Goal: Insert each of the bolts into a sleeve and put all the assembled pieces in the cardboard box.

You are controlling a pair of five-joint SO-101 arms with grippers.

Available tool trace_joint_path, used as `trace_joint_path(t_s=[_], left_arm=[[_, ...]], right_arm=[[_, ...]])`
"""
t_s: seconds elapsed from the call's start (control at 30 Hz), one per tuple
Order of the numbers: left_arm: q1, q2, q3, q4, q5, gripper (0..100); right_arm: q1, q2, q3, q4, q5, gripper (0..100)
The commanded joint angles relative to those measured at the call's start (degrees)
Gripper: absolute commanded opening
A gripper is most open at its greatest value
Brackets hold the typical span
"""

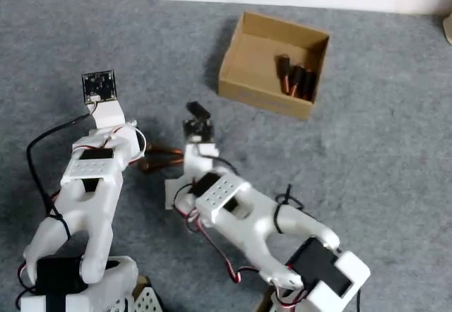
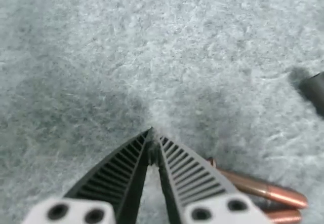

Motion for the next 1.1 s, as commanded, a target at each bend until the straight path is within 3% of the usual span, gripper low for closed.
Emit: trace_joint_path(t_s=[0.0,0.1,0.23,0.37,0.47,0.67,0.73,0.8,0.93,1.07], left_arm=[[2.6,-0.2,-3.1,-1.3,0.8,1],[3.3,-0.1,-3.6,-1.2,2.0,1],[1.6,-0.1,-4.3,2.3,14.6,4],[4.9,-0.1,-10.7,14.0,25.5,15],[7.6,-0.1,-14.9,19.3,28.0,17],[11.7,0.4,-16.3,17.1,29.2,8],[11.7,2.4,-16.3,15.6,36.3,3],[10.7,5.9,-17.0,15.5,42.8,6],[11.4,14.6,-22.3,16.4,43.5,15],[11.7,22.7,-29.6,23.4,46.9,21]], right_arm=[[5.2,-9.5,-1.4,3.2,4.7,0.5],[9.9,-18.8,-0.8,3.9,10.0,0.5],[16.5,-27.8,3.0,9.5,22.4,0.5],[27.1,-32.6,7.4,12.1,24.0,0.5],[32.7,-33.2,8.7,11.8,25.1,0.5],[33.7,-29.4,8.8,5.8,28.3,0.5],[34.1,-27.4,8.7,5.7,28.4,0.5],[34.6,-25.4,8.7,5.7,28.4,0.5],[34.8,-21.8,8.6,5.5,28.4,0.5],[34.8,-20.3,8.6,4.0,28.4,0.5]])
